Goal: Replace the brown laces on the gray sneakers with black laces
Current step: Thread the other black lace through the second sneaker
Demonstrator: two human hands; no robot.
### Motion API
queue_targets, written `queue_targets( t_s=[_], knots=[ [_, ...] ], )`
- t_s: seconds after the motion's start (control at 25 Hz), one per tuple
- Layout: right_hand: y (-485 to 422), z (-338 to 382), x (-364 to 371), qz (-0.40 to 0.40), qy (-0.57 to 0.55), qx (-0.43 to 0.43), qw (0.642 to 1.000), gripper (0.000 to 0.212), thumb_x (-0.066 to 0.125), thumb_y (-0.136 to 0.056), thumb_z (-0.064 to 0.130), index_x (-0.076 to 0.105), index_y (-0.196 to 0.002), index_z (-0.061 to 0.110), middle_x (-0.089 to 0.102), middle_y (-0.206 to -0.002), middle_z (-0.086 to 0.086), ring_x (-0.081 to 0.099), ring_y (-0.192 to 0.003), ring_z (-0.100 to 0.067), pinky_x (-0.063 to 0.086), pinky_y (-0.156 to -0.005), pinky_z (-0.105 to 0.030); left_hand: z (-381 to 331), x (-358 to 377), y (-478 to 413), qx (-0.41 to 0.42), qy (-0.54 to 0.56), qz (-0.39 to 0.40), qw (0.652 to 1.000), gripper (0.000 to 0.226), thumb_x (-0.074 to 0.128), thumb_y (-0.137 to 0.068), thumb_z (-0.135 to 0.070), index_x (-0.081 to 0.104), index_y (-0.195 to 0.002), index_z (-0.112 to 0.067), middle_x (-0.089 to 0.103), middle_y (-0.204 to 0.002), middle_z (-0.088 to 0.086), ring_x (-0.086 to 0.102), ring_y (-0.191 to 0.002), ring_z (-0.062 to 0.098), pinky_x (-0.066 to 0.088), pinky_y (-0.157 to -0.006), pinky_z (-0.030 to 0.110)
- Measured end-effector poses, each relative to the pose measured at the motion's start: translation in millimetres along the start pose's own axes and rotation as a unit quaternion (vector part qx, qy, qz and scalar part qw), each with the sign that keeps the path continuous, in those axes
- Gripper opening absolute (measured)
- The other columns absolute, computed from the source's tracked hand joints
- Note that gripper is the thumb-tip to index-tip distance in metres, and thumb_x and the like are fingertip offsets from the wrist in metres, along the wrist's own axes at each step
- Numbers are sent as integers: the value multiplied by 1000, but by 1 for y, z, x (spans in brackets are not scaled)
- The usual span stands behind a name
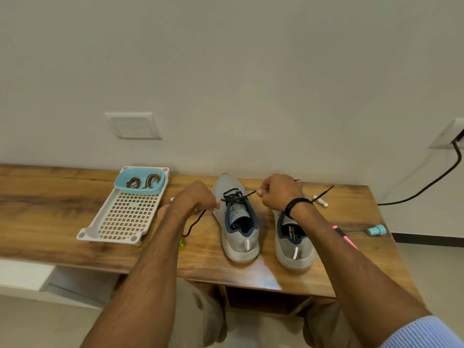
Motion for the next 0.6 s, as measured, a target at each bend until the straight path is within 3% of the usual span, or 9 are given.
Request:
queue_targets(
  t_s=[0.08, 0.12, 0.2, 0.28, 0.44, 0.6],
  knots=[
    [3, 2, -14, 36, -82, -11, 996, 35, 55, -92, 51, 74, -85, 22, 72, -96, 2, 61, -95, -19, 43, -95, -39, -4, -3, 4, 9, 158, 12, 987, 23, 71, -89, -24, 75, -99, -4, 75, -98, 5, 66, -98, 18, 49, -85, 29],
    [6, 3, -21, 54, -184, -13, 981, 40, 53, -94, 51, 74, -83, 19, 72, -100, 1, 61, -95, -18, 45, -92, -37, -9, -3, 8, 14, 236, 18, 972, 22, 66, -93, -23, 74, -101, -4, 75, -102, 6, 66, -101, 17, 49, -84, 24],
    [10, 9, -24, 86, -401, -2, 912, 38, 52, -98, 41, 74, -89, 11, 69, -109, 1, 58, -103, -13, 41, -92, -31, -18, 2, 11, 5, 362, 36, 931, 24, 52, -101, -19, 70, -106, -4, 73, -106, 7, 67, -95, 14, 44, -71, 17],
    [9, 18, -14, 86, -514, -4, 853, 30, 53, -100, 27, 72, -96, 4, 72, -109, -7, 63, -108, -16, 44, -96, -29, -27, 10, 13, -15, 434, 59, 899, 30, 40, -104, -16, 68, -103, -10, 72, -103, 5, 66, -89, 12, 41, -69, 19],
    [3, 31, 11, 69, -613, 16, 787, 19, 48, -102, 10, 66, -101, 5, 71, -94, -10, 69, -96, -22, 54, -94, -32, -36, 26, 9, -34, 526, 44, 848, 30, 36, -104, -18, 64, -95, -14, 72, -88, 5, 69, -81, 19, 51, -66, 26],
    [1, 35, 21, 31, -605, 52, 794, 25, 41, -103, 2, 63, -114, 3, 61, -94, -7, 61, -78, -14, 56, -71, -20, -36, 33, 3, -28, 552, 19, 833, 24, 41, -106, -23, 60, -94, -14, 64, -78, 2, 65, -69, 17, 56, -61, 23]
  ],
)
Point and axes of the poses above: each hand's wrist, its own y-axis away from the middle knuckle, its own x-axis out of the palm, z = x × y, the point moved 3 cm from there along -y, towards the middle knuckle
